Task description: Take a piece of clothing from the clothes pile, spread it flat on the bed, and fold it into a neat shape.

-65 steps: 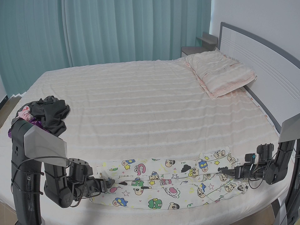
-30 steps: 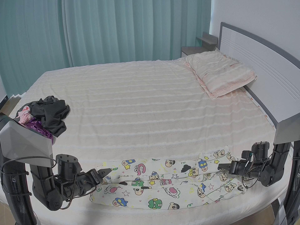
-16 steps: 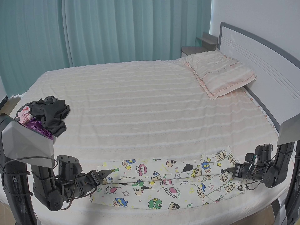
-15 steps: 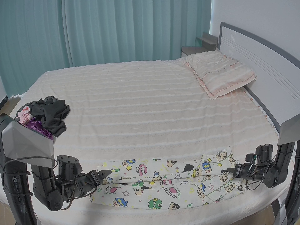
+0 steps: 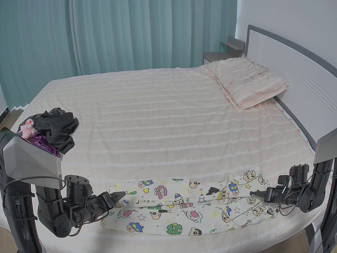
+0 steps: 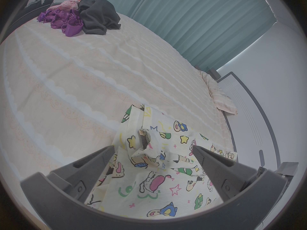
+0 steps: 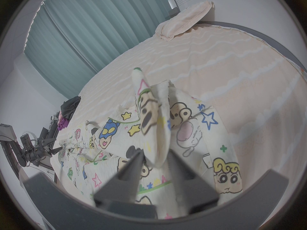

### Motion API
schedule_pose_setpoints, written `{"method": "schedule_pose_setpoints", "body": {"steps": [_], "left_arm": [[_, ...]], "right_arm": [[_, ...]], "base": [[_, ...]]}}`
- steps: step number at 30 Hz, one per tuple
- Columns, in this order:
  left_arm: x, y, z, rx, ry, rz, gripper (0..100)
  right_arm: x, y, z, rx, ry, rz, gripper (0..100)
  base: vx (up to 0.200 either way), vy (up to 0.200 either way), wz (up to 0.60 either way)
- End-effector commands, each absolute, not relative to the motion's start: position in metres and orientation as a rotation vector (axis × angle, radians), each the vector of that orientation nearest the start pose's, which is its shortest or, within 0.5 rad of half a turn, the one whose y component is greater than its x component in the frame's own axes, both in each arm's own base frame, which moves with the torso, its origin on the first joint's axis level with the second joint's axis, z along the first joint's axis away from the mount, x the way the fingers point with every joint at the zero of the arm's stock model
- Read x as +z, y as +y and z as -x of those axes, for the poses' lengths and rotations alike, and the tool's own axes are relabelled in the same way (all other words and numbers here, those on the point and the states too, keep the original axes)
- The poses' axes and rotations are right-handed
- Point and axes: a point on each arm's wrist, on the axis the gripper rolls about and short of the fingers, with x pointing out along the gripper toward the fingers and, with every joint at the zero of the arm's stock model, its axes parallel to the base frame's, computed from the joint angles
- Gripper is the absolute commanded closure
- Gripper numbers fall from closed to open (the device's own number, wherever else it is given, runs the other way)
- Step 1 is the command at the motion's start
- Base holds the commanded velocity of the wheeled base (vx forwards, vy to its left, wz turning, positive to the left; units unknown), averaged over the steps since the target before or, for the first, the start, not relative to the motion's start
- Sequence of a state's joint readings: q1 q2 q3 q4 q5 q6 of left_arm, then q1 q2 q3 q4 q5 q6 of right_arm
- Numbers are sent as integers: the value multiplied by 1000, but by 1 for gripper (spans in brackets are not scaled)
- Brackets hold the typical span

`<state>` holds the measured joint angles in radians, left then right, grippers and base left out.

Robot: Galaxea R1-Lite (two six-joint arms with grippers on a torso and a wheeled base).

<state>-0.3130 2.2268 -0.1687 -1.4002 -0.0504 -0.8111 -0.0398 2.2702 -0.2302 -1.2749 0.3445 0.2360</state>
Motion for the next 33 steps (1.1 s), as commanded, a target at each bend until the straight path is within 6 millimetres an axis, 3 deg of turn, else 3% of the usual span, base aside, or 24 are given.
{"method": "schedule_pose_setpoints", "body": {"steps": [1, 8, 13, 14, 16, 18, 19, 22, 26, 33], "left_arm": [[-16, -78, -236, -63, 759, 686, 0], [-15, -78, -237, -64, 758, 686, 0], [-15, -78, -237, -64, 756, 687, 0], [-15, -78, -237, -64, 758, 686, 0], [-15, -78, -237, -63, 756, 686, 0], [-15, -78, -237, -62, 757, 686, 0], [-15, -78, -237, -63, 756, 686, 0], [-15, -78, -237, -63, 756, 686, 0], [-16, -78, -237, -62, 757, 686, 0], [-17, -78, -238, -60, 759, 683, 0]], "right_arm": [[-19, -4, -252, 202, 746, -363, 0], [25, -12, -250, 192, 583, -346, 0], [29, 0, -258, 239, 556, -360, 0], [29, 11, -263, 264, 559, -403, 0], [26, 25, -268, 291, 582, -465, 0], [26, 26, -268, 295, 584, -466, 0], [14, 41, -277, 319, 612, -493, 0], [1, 51, -286, 312, 602, -485, 0], [-18, 59, -292, 306, 615, -472, 0], [-46, 54, -307, 213, 628, -459, 0]], "base": [[0, 0, 0], [0, 0, 0], [0, 0, 0], [0, 0, 0], [0, 0, 0], [0, 0, 0], [0, 0, 0], [0, 0, 0], [0, 0, 0], [0, 0, 0]]}}
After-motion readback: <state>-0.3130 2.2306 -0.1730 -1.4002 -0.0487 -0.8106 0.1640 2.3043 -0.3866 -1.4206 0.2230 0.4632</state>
